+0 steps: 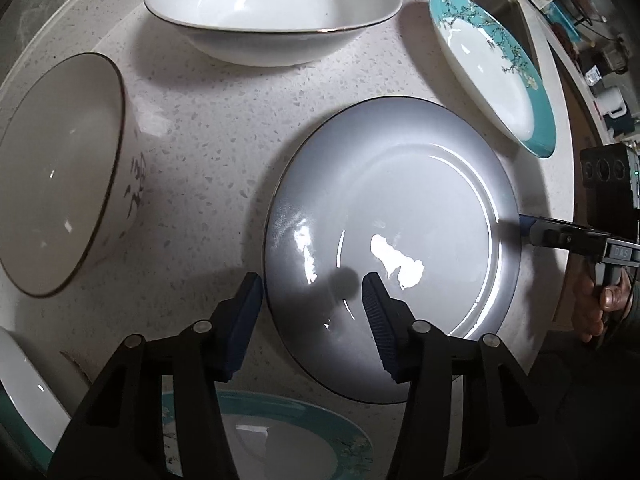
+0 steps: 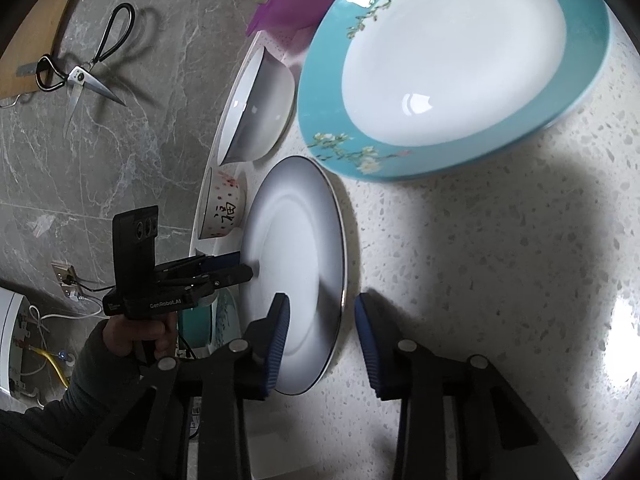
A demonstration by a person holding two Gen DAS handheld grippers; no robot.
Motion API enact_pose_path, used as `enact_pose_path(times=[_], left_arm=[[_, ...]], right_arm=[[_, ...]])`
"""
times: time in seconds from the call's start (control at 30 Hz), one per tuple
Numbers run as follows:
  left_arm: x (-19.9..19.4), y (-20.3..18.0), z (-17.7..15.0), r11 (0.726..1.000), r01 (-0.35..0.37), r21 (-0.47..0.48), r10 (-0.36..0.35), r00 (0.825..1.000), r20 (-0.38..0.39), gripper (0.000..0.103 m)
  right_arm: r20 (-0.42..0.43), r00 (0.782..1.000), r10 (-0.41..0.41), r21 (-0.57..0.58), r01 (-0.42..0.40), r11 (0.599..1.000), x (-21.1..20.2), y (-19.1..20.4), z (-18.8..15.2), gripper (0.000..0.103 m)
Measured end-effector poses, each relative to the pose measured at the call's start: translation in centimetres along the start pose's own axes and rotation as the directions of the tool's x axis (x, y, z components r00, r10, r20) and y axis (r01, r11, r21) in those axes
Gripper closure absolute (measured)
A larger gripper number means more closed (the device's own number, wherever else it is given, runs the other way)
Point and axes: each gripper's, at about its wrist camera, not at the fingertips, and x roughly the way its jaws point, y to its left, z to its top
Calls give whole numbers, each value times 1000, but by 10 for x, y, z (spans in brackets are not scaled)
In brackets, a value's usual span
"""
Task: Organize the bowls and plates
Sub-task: 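Close both grippers on the grey plate rim and lift it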
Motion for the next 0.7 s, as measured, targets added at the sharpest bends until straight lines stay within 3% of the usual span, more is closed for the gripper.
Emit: enact_pose_path(times=[0.13, 0.37, 0.53, 0.7], left_arm=[[-3, -1, 9, 1000, 22, -14, -22, 1000, -6, 54], [-2, -9, 9, 1000, -29, 9, 29, 999, -24, 54], [-6, -5, 7, 1000, -4, -14, 4, 1000, -14, 54], [-5, -18, 6, 997, -50, 52, 51, 999, -18, 54]], right_arm=[[-33, 999, 9, 6, -8, 1000, 5, 0, 1, 73], [-30, 1000, 4, 13, -4, 1000, 9, 3, 5, 74], [-14, 1000, -21, -6, 21, 1000, 12, 9, 8, 74], [-6, 999, -37, 4, 37, 999, 13, 8, 9, 77]])
